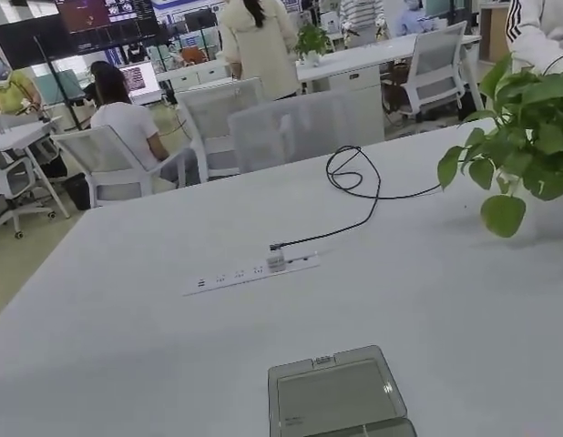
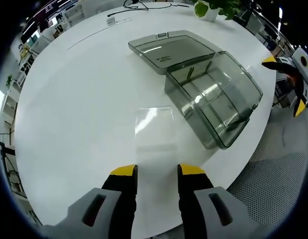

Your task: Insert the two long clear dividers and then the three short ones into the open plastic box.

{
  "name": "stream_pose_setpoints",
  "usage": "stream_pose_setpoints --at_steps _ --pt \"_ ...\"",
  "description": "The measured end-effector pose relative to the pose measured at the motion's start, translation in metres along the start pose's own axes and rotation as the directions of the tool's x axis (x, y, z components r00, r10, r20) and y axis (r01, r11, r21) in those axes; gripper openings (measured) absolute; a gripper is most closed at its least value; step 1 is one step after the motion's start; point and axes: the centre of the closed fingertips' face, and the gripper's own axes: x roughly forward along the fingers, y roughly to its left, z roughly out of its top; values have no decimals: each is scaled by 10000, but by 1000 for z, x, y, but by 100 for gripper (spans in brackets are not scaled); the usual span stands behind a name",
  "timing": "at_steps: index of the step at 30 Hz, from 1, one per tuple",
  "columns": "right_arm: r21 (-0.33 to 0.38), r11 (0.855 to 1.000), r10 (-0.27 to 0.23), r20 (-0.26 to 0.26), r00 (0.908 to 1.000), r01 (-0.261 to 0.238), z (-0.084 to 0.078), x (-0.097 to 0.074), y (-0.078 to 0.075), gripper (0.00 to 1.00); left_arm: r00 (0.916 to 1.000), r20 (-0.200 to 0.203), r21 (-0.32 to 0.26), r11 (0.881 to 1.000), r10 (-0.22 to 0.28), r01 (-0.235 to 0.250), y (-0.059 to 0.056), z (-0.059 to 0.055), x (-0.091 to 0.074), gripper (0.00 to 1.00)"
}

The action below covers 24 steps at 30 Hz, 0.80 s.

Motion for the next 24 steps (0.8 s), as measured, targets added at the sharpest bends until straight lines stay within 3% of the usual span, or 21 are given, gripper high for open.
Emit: stream_pose_setpoints --at_steps 7,13,15,19,24 --pt "48 10000 -87 -24 10000 87 0 -2 -2 84 9993 293 -440 9987 -247 260 -2 -2 -3 30" --pt "182 9998 -123 -166 9998 126 3 -2 1 84 9951 865 -1088 9924 -484 577 -1 -1 -10 30" --pt "553 9983 -143 -598 9981 176 0 -3 2 83 9926 1088 -1190 9907 -536 665 0 0 -15 30" --pt "802 9966 -177 -448 9988 213 13 -2 3 81 9812 1793 -1684 9804 -718 1025 -2 7 -28 30" --pt "937 9954 -137 -426 9990 176 34 2 10 78 9579 2718 -1976 9687 -930 1501 -7 20 -47 30"
